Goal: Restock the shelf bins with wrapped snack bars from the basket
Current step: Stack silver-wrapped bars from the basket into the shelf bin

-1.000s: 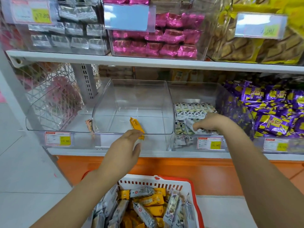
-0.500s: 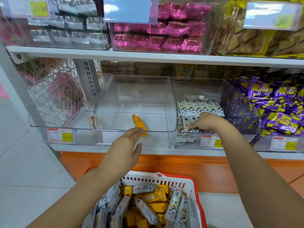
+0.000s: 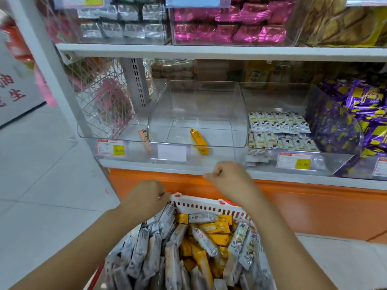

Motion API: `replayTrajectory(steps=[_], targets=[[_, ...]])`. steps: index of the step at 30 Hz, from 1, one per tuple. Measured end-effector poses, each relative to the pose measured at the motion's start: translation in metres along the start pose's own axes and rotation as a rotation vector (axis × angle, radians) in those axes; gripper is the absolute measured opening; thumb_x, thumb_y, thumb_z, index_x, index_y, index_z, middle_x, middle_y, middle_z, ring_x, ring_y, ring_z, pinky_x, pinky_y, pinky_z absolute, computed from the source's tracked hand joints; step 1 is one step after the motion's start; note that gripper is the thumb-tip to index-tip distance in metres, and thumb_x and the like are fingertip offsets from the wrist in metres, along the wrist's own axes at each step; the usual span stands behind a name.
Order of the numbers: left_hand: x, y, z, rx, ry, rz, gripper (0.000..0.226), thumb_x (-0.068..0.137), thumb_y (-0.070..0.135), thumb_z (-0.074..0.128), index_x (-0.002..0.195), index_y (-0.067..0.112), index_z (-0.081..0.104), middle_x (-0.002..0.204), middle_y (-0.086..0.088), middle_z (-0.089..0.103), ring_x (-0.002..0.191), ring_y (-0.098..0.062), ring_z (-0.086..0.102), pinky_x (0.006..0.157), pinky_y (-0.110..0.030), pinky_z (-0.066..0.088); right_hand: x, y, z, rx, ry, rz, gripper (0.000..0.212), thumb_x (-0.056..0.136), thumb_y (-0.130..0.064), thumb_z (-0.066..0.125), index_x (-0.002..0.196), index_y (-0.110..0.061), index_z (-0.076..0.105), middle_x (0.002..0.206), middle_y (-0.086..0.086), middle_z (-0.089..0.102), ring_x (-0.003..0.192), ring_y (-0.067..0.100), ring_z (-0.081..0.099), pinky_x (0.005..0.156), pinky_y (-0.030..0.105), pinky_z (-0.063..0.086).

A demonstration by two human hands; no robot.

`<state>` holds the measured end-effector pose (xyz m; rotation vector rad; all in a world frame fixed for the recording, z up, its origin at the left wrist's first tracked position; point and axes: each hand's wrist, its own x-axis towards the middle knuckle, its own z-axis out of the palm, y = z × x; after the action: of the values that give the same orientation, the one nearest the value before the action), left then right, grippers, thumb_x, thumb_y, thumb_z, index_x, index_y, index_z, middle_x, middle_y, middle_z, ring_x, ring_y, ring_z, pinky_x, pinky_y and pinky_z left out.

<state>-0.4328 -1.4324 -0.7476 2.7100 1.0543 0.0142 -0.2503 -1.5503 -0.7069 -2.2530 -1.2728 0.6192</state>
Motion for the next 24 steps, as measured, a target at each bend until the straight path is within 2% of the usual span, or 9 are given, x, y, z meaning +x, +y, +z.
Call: replayTrajectory(steps=[2, 3, 5, 6, 9, 11, 17, 20, 24], targets=[[-0.008, -0.016, 0.01, 0.042, -0.13, -0.074, 0.027, 0.097, 0.031, 0.046, 0.082, 0.015, 0.062, 0.095, -0.009, 0.065, 0.09, -0.022, 0.06, 0.075, -0.029, 0.047, 0.004, 0.002, 0.039, -0.026, -0.147, 0.014, 0.025, 0.091, -0.037, 0.061, 0.097, -0.013, 0.06, 0.096, 0.005, 0.063, 0.089, 0.021, 0.059, 0.078, 0.035, 0.047], [-0.012, -0.023, 0.015, 0.065, -0.184, -0.108, 0.026, 0.097, 0.032, 0.046, 0.101, 0.014, 0.064, 0.111, -0.009, 0.063, 0.104, -0.023, 0.059, 0.085, -0.029, 0.047, 0.007, 0.005, 0.059, -0.032, -0.204, 0.017, 0.028, 0.09, -0.034, 0.063, 0.108, -0.014, 0.059, 0.108, 0.005, 0.063, 0.097, 0.022, 0.058, 0.083, 0.035, 0.047], [-0.018, -0.035, 0.023, 0.069, -0.288, -0.179, 0.043, 0.098, 0.033, 0.045, 0.137, 0.013, 0.045, 0.137, -0.009, 0.049, 0.124, -0.022, 0.048, 0.1, -0.029, 0.04, 0.013, 0.011, 0.094, -0.007, -0.304, 0.005, 0.042, 0.088, -0.028, 0.067, 0.126, -0.017, 0.052, 0.126, 0.005, 0.057, 0.11, 0.022, 0.054, 0.09, 0.034, 0.047], [-0.02, -0.04, 0.027, 0.063, -0.334, -0.197, 0.05, 0.099, 0.032, 0.044, 0.144, 0.013, 0.035, 0.143, -0.009, 0.042, 0.13, -0.022, 0.043, 0.105, -0.03, 0.036, 0.017, 0.014, 0.109, 0.003, -0.342, -0.013, 0.05, 0.086, -0.025, 0.068, 0.132, -0.018, 0.048, 0.133, 0.006, 0.053, 0.117, 0.023, 0.053, 0.094, 0.035, 0.046], [-0.019, -0.051, 0.038, 0.108, -0.41, -0.189, 0.062, 0.098, 0.033, 0.045, 0.149, 0.01, 0.019, 0.151, -0.011, 0.03, 0.139, -0.025, 0.03, 0.111, -0.033, 0.028, 0.027, 0.021, 0.142, -0.048, -0.363, -0.111, 0.069, 0.082, -0.017, 0.071, 0.142, -0.024, 0.038, 0.143, 0.004, 0.044, 0.127, 0.024, 0.046, 0.1, 0.036, 0.042], [-0.015, -0.058, 0.044, 0.101, -0.408, -0.195, 0.067, 0.097, 0.033, 0.048, 0.15, 0.008, 0.015, 0.152, -0.012, 0.027, 0.14, -0.026, 0.027, 0.113, -0.035, 0.028, 0.035, 0.023, 0.158, -0.094, -0.367, -0.181, 0.069, 0.081, -0.015, 0.071, 0.141, -0.023, 0.038, 0.141, 0.005, 0.043, 0.124, 0.025, 0.047, 0.097, 0.036, 0.043], [0.002, -0.071, 0.049, -0.023, -0.367, -0.188, 0.072, 0.093, 0.028, 0.055, 0.151, 0.012, 0.015, 0.151, -0.01, 0.03, 0.132, -0.028, 0.041, 0.107, -0.036, 0.038, 0.05, 0.025, 0.189, -0.172, -0.454, -0.252, 0.087, 0.074, -0.021, 0.079, 0.145, -0.017, 0.029, 0.147, 0.004, 0.031, 0.132, 0.026, 0.037, 0.105, 0.044, 0.04], [0.008, -0.076, 0.047, -0.072, -0.393, -0.21, 0.064, 0.093, 0.023, 0.052, 0.148, 0.011, 0.022, 0.143, -0.011, 0.042, 0.119, -0.024, 0.051, 0.098, -0.033, 0.044, 0.058, 0.03, 0.193, -0.169, -0.419, -0.322, 0.082, 0.074, -0.023, 0.08, 0.141, -0.021, 0.033, 0.144, 0.0, 0.031, 0.132, 0.023, 0.033, 0.105, 0.043, 0.04], [0.01, -0.077, 0.043, -0.108, -0.408, -0.213, 0.063, 0.096, 0.024, 0.049, 0.15, 0.011, 0.02, 0.141, -0.013, 0.046, 0.12, -0.023, 0.052, 0.095, -0.028, 0.041, 0.072, 0.032, 0.194, -0.245, -0.41, -0.537, 0.058, 0.07, -0.033, 0.082, 0.117, -0.022, 0.05, 0.125, -0.004, 0.046, 0.116, 0.017, 0.039, 0.094, 0.037, 0.041]])
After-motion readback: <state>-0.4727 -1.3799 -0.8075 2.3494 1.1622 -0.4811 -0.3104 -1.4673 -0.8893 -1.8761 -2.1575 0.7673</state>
